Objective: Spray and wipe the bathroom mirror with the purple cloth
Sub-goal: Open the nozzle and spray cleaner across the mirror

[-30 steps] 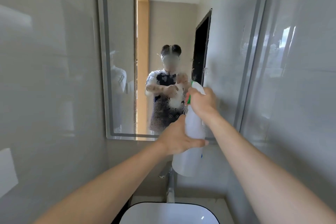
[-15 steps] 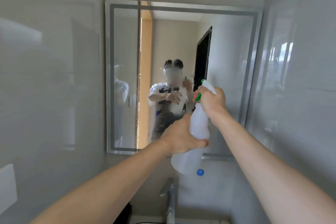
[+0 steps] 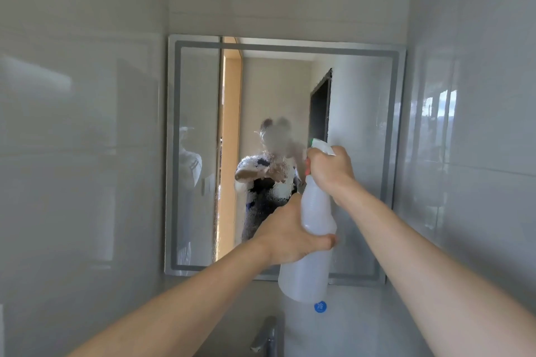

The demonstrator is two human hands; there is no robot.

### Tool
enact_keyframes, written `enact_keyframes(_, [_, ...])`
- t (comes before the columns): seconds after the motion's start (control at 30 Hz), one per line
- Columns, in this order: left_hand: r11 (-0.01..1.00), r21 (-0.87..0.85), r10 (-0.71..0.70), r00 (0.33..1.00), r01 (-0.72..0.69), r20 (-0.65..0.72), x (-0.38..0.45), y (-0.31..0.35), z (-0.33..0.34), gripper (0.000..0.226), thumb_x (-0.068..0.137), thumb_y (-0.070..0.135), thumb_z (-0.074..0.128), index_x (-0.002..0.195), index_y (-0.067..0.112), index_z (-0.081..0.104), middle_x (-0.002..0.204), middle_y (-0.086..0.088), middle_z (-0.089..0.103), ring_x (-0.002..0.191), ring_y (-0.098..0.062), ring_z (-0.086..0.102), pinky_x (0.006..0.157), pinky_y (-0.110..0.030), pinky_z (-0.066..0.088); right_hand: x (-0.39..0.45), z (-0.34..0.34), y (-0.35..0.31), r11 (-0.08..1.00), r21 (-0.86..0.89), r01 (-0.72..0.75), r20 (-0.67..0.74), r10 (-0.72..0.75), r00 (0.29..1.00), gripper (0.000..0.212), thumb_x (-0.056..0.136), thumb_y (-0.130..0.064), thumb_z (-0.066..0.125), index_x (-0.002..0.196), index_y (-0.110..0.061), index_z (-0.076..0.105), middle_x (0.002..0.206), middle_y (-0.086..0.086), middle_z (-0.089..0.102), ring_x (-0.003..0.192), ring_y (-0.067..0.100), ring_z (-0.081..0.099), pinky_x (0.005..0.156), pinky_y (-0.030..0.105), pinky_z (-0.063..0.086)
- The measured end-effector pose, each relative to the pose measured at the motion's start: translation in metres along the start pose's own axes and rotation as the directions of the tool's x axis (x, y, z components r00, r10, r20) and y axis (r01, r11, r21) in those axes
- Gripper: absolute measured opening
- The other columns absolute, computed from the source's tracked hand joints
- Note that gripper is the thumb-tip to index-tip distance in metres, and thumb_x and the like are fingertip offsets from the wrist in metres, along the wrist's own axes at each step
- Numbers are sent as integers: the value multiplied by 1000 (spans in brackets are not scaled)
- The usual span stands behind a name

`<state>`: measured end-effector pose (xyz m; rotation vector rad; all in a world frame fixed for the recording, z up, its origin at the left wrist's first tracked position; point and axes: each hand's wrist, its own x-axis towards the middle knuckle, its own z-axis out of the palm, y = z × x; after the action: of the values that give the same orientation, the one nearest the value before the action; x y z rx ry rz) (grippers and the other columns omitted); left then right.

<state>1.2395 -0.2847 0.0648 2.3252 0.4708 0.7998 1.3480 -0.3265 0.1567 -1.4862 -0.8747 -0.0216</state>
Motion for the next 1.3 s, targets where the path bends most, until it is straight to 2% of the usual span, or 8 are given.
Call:
enact_keyframes(0.2, [989,136,64,995,-52,-83,21,18,-27,76,60,65,77,124,39,45,109,17,67,101,-12,67,89,-41,58,14,-10,-24,988,86,127,-60,-122,991,35,82,-27,54,79,7,64,70,9,63,65,21,57,65,30,46])
enact_keyframes(0.33, [983,167,93,989,-73,-115,34,29,-38,74,59,65,77,121,40,46,107,17,68,99,-11,68,85,-41,59,24,-13,-45,986,95,139,-73,-133,988,33,81,-26,54,75,2,69,75,16,73,64,22,61,69,33,52])
enact_keyframes(0.57, [982,180,79,993,-61,-92,36,37,-38,68,61,67,76,115,34,50,103,16,69,96,-10,68,85,-40,59,31,-16,-54,995,68,69,32,-71,997,20,68,-30,54,58,-15,63,62,6,67,66,28,63,78,44,59])
enact_keyframes(0.7, [978,200,82,994,-66,-72,37,39,-38,70,63,70,74,117,33,49,104,16,68,97,-10,68,87,-40,59,31,-16,-53,995,68,79,2,-79,997,18,72,-30,53,60,-18,60,68,4,66,69,28,62,75,38,56])
enact_keyframes(0.77, [967,241,113,989,-86,-99,40,42,-45,75,65,69,75,124,35,46,109,16,66,100,-12,67,88,-41,58,37,-16,-54,986,129,107,-57,-100,993,25,79,-26,56,61,-12,65,67,7,67,66,28,62,75,40,57])
enact_keyframes(0.87, [942,312,173,977,-127,-125,51,49,-59,84,60,72,73,132,40,43,110,15,68,101,-14,67,87,-41,58,45,-15,-63,968,206,141,-106,-121,987,35,78,-31,55,79,2,69,78,16,74,69,28,66,71,34,53])
enact_keyframes(1.07, [951,296,145,977,-93,-157,67,66,-74,80,64,72,76,127,32,45,106,12,69,97,-14,68,83,-40,60,58,-21,-87,967,190,171,-69,-161,985,25,87,-17,54,73,-4,70,68,7,70,58,18,60,62,25,49])
enact_keyframes(1.3, [958,265,155,975,-108,-162,67,68,-76,74,56,73,72,118,39,50,104,17,69,96,-10,68,84,-42,60,67,-22,-90,972,185,146,-54,-138,989,21,83,-21,54,68,-10,60,58,3,63,59,25,60,68,36,53])
